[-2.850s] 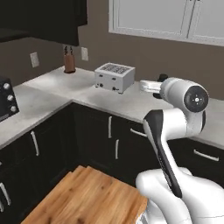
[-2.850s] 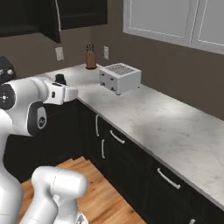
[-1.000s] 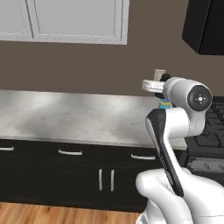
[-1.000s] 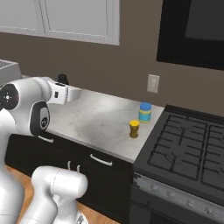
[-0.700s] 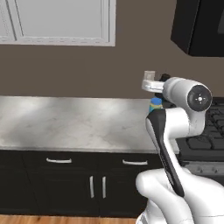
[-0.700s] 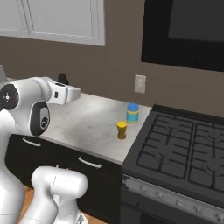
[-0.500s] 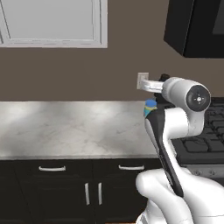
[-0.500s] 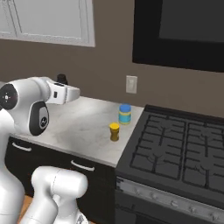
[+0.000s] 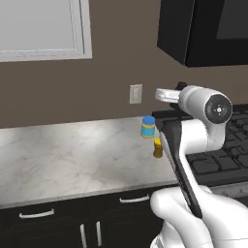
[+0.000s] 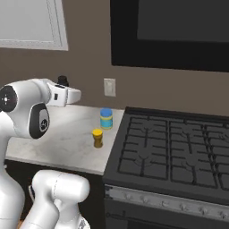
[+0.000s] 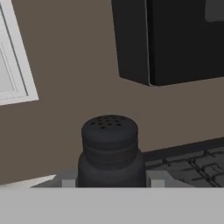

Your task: Collect the turmeric, mayonnaise, and shaker from the cabinet and place them next to the stove.

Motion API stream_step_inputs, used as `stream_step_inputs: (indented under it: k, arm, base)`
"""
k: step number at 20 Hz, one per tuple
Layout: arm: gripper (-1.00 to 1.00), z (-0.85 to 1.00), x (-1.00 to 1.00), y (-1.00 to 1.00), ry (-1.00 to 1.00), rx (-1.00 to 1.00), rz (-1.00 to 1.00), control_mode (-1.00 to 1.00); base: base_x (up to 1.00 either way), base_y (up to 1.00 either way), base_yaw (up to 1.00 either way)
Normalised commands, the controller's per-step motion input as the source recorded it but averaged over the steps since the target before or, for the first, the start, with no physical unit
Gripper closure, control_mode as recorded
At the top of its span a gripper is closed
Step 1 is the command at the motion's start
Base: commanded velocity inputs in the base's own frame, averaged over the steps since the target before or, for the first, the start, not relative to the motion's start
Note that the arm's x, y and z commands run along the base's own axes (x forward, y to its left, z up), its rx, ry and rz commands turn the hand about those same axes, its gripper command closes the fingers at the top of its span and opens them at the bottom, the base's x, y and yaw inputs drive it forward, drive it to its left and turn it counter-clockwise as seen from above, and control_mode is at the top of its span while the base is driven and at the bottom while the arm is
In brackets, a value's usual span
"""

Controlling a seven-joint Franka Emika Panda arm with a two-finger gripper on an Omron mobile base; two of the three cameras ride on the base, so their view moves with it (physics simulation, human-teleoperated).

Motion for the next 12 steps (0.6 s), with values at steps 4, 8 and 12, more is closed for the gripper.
stream_step_inputs:
  k: [4,8,12]
  arm:
    - [1.0,0.0,0.0,0.0,0.0,0.0,0.0,1.0]
    - [1.0,0.0,0.0,0.0,0.0,0.0,0.0,1.0]
    - [1.0,0.0,0.0,0.0,0.0,0.0,0.0,1.0]
  base:
    - [0.44,-0.06,-0.27]
    - [0.52,-0.1,-0.17]
    - [0.58,-0.05,-0.05]
